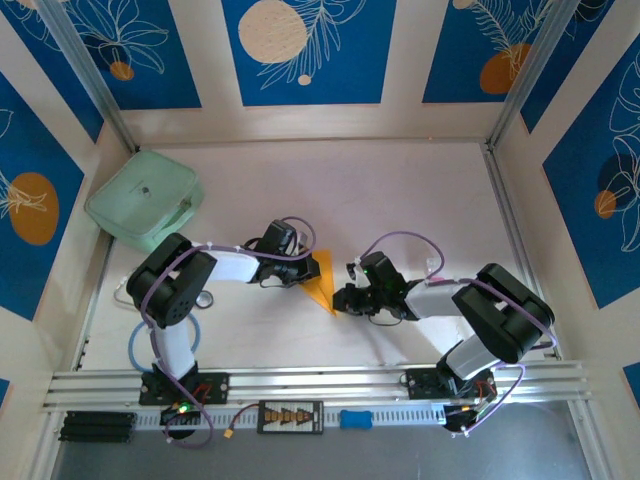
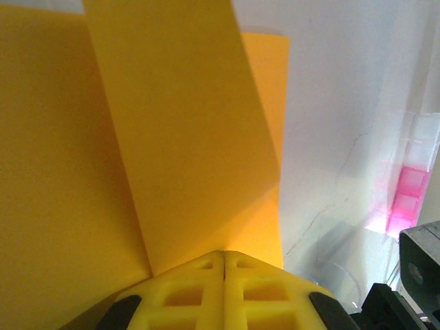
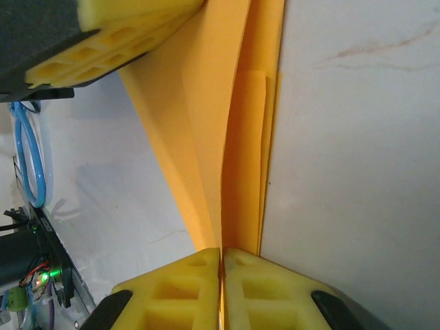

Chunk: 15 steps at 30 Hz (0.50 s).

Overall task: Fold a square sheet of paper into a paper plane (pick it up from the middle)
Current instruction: Fourth fold the wing at the center of the table.

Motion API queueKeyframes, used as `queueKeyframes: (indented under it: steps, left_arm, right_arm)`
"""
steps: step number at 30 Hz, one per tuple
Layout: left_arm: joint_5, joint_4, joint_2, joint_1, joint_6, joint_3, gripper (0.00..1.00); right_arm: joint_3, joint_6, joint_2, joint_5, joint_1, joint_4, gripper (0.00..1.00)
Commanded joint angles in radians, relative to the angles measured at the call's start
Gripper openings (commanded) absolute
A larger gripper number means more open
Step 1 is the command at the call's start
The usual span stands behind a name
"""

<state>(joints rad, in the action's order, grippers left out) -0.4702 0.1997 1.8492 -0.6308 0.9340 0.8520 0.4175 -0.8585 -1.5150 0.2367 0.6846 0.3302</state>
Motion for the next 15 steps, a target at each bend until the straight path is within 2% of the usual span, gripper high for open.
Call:
queueKeyframes:
  steps: [1, 15]
  left_arm:
    - [0.029, -0.072, 0.035, 0.001, -0.017, -0.004, 0.03]
    - [0.035, -0.097, 0.041, 0.001, -0.022, 0.002, 0.03]
  right_arm:
    - [-0.037, -0.017, -0.002, 0.04, 0.001, -0.05, 0.09]
    - [-0.036, -0.011, 0.024, 0.087, -0.002, -0.066, 0.12]
